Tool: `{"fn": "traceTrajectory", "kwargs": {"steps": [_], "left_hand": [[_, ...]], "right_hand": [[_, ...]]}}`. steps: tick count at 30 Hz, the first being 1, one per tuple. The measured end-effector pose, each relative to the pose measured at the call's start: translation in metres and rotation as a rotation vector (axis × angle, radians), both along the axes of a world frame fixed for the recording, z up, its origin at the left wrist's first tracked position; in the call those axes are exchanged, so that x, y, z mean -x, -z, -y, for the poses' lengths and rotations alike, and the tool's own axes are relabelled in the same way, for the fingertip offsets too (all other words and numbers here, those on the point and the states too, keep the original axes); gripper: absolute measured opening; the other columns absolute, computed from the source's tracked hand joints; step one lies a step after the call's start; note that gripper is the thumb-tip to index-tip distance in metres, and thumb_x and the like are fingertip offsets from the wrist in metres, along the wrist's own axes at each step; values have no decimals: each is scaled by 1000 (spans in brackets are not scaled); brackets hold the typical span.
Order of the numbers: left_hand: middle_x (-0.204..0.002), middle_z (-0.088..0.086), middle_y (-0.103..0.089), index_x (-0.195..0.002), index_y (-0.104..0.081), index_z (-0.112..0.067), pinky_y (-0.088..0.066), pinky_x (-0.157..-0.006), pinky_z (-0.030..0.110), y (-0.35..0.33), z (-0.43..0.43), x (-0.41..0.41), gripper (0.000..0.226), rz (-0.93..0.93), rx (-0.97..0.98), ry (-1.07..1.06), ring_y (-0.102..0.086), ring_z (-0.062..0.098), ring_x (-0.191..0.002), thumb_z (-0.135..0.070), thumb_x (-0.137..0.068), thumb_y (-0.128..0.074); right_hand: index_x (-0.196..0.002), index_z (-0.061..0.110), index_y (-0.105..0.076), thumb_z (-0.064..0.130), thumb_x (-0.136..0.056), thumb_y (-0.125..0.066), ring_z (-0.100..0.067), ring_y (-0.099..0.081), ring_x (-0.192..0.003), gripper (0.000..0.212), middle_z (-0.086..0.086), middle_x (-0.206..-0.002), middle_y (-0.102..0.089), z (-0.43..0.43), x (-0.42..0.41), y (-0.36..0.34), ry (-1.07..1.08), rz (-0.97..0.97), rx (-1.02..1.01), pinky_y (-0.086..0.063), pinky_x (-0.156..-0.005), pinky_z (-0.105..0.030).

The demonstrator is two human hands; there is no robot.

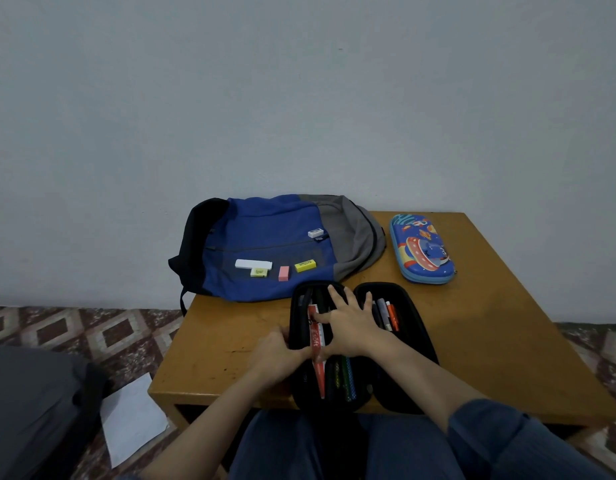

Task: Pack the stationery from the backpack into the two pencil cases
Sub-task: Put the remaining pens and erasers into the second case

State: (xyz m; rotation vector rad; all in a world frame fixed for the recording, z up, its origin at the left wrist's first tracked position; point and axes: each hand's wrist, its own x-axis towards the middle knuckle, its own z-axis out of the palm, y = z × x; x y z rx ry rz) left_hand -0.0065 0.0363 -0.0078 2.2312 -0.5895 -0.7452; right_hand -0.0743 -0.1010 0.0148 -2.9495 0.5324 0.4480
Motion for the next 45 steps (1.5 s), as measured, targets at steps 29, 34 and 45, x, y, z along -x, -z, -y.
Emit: {"fn": "traceTrajectory", "kwargs": {"steps": [29, 34, 45], "left_hand": [[-134, 6, -49, -129, -51, -12, -38, -99, 27, 0, -10, -71, 38, 600, 53, -115, -46, 17, -122, -28, -95, -49], [-157, 6, -11, -148, -18, -12, 0, -117, 35, 16, -22, -105, 51, 713, -232, 83, -4, 19, -146, -22, -101, -32], [-155, 2, -19, -145, -26, -7, -11, -114, 20, 44, -29, -93, 48, 651, 28, -23, -9, 10, -144, -12, -98, -35]], "right_hand": [[-113, 10, -66, 21, -88, -61, -19, -49, -120, 28, -5, -128, -58, 15, -29, -15, 221, 663, -263, -38, -96, -26], [-106, 8, -68, 20, -89, -59, -20, -55, -111, 23, -5, -118, -62, 17, -59, -16, 222, 687, -279, -45, -89, -31], [-95, 2, -70, 7, -87, -54, -24, -57, -99, 18, -12, -104, -63, 9, -125, -1, 157, 657, -283, -45, -75, -28]]}}
